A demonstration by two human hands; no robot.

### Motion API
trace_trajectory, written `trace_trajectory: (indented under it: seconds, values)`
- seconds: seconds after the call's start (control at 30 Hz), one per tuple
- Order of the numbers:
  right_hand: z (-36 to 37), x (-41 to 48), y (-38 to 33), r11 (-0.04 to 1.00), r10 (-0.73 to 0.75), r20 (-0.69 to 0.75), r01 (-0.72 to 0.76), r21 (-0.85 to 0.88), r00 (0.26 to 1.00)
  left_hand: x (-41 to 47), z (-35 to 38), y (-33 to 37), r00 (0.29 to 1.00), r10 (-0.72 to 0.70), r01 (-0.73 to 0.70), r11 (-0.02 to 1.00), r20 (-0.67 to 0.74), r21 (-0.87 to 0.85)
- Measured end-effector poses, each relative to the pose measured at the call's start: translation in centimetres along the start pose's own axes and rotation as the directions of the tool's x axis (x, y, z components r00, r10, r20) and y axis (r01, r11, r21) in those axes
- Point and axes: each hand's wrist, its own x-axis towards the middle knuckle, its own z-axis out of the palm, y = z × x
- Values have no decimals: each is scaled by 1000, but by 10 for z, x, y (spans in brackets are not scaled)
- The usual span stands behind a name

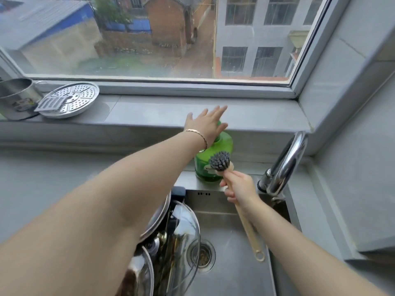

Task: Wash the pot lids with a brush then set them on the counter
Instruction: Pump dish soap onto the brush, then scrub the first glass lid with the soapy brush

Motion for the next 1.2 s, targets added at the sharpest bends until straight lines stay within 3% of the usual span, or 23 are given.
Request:
trace_trajectory:
  seconds: [0.1, 0.13, 0.23, 0.3, 0.37, 0.4, 0.47, 0.57, 0.63, 0.7, 0.8, 0.93, 1.07, 1.13, 1.2]
  values:
    - [-7, -17, 12, 980, -32, 4, 32, -195, 999, -56, -1, -5, 979, -36, 4, 988, -201, -156]
    - [-10, -24, 18, 966, -36, 13, 38, -257, 999, -81, 5, -9, 978, -44, 11, 987, -203, -161]
    - [-17, -48, 38, 887, -61, 47, 76, -455, 997, -166, 31, -27, 999, 2, 3, 996, 51, -86]
    - [-19, -64, 52, 831, -66, 66, 91, -548, 996, -223, 55, -43, 951, 110, -114, 993, 289, -1]
    - [-22, -79, 65, 782, -56, 78, 93, -616, 995, -270, 81, -56, 877, 237, -291, 954, 418, 70]
    - [-24, -85, 71, 758, -53, 85, 96, -645, 995, -291, 92, -60, 865, 214, -295, 948, 454, 116]
    - [-26, -96, 83, 706, -54, 99, 108, -700, 994, -323, 105, -66, 878, -32, -84, 972, 478, 219]
    - [-23, -105, 100, 665, -31, 108, 101, -740, 994, -348, 116, -86, 815, -366, 210, 909, 449, 360]
    - [-17, -109, 108, 639, -13, 114, 96, -763, 993, -355, 120, -105, 755, -468, 300, 869, 459, 393]
    - [-9, -114, 114, 639, -12, 119, 99, -762, 993, -358, 126, -119, 712, -490, 391, 872, 503, 296]
    - [3, -118, 122, 647, 1, 119, 90, -757, 993, -359, 130, -131, 733, -432, 409, 897, 525, 168]
    - [14, -122, 128, 640, 25, 106, 66, -766, 994, -363, 126, -144, 798, -300, 237, 954, 523, 186]
    - [21, -123, 131, 635, 56, 47, 0, -772, 997, -363, 110, -147, 895, -171, 141, 985, 413, 102]
    - [28, -126, 130, 687, 72, 13, -40, -725, 997, -360, 96, -145, 905, -154, 154, 988, 396, 31]
    - [39, -132, 125, 808, 124, 9, -95, -581, 992, -358, 84, -138, 916, -145, 176, 983, 373, -48]
